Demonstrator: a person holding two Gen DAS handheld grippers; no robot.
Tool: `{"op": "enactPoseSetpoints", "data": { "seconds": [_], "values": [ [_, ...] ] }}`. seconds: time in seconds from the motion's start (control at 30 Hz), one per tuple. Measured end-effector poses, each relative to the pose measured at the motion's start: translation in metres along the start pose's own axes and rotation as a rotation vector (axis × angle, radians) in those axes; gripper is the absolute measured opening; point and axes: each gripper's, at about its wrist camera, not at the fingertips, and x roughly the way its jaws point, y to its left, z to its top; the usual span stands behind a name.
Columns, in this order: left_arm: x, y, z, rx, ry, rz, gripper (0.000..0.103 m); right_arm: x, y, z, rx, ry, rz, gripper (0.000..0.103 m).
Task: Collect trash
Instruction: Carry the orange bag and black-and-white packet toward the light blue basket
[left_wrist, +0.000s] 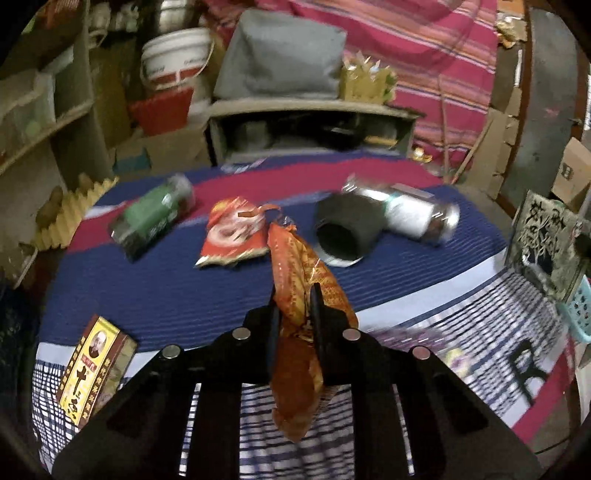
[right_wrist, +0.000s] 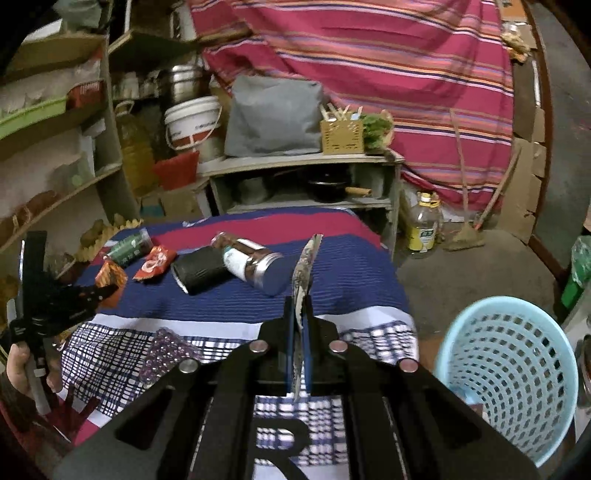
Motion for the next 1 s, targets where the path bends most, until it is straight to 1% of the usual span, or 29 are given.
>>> {"op": "enactPoseSetpoints", "data": {
  "seconds": [0.07,0.17,0.3,0.43,0.63,0.73,0.87,0.9,1.0],
  "values": [
    [-0.007,-0.018,0.006,0.006,-0.024,-0.016,0.014,-0.012,-0.013,-0.003,0.019,-0.015,-0.015,0.004],
    [-0.014,-0.047,0.015,0.011,-0.048,-0.076,0.014,-0.030,-0.038,-0.007,0.056,-0.034,-0.044,0.004],
    [-0.020,-0.100,0.024,0.071,-0.083,-0.135,0.014,-0.051,-0.069,-0.013,0.098,-0.056,-0.089,0.004],
    [-0.023,-0.151,0.028,0.123,-0.111,-0.212,0.014,-0.071,-0.106,-0.022,0.150,-0.070,-0.139,0.004],
    [-0.018,-0.235,0.020,0.229,-0.102,-0.290,0.014,-0.093,-0.150,-0.033,0.177,-0.079,-0.231,0.004],
    [-0.016,-0.267,0.016,0.267,-0.099,-0.321,0.014,-0.100,-0.167,-0.038,0.194,-0.082,-0.264,0.004],
    [-0.010,-0.316,0.009,0.314,-0.089,-0.361,0.015,-0.105,-0.191,-0.044,0.225,-0.082,-0.287,0.004],
    [-0.008,-0.324,0.008,0.320,-0.084,-0.371,0.016,-0.104,-0.196,-0.045,0.232,-0.079,-0.290,0.004],
    [0.000,-0.350,0.004,0.333,-0.065,-0.401,0.017,-0.101,-0.208,-0.049,0.250,-0.072,-0.298,0.004]
  ]
}}
